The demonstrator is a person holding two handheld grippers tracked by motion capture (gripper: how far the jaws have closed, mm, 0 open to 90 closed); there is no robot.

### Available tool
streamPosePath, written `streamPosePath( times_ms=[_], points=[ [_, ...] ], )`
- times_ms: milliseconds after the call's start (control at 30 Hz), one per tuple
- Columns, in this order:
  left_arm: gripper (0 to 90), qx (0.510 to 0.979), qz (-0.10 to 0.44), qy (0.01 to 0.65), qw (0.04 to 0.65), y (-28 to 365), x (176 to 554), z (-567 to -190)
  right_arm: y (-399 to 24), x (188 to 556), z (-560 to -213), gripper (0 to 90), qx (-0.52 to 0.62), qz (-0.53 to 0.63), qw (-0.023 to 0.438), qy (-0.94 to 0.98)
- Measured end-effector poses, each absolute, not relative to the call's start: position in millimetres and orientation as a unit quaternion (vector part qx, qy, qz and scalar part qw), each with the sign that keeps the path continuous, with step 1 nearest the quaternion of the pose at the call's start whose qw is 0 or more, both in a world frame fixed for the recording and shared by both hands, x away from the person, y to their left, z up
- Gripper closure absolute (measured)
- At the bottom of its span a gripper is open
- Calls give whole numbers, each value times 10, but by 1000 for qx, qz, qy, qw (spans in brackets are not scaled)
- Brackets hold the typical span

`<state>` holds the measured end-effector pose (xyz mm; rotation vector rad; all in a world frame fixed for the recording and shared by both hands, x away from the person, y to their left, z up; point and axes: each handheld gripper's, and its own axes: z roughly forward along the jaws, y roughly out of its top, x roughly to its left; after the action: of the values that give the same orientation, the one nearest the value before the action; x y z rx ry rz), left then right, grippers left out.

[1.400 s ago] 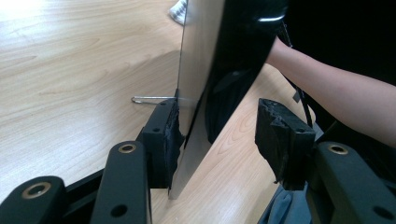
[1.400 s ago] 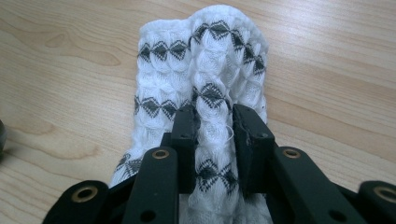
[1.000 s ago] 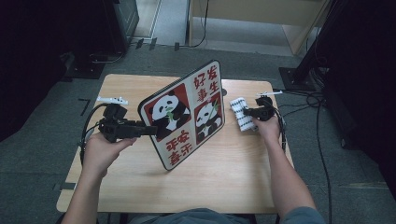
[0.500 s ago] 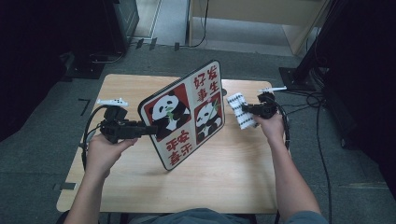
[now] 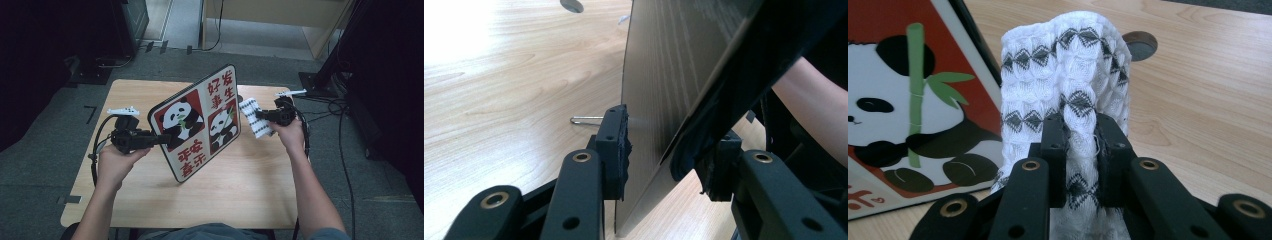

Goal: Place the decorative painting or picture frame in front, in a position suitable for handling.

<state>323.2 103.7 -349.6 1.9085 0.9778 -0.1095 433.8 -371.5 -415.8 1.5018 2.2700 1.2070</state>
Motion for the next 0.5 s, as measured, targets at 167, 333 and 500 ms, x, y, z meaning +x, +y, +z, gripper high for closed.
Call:
streamPosePath(
  times_ms=[167,333,500],
  points=[
    [611,782,-43,399,477,1024,3243,-3507,-3677,4299,-4089,784,497,410,86,760],
    [641,781,-41,394,482,1016,3253,-3501,-3663,4245,-4019,784,492,411,91,762],
    [675,781,-41,389,486,1004,3274,-3511,-3659,4199,-3969,784,490,414,93,761]
  ],
)
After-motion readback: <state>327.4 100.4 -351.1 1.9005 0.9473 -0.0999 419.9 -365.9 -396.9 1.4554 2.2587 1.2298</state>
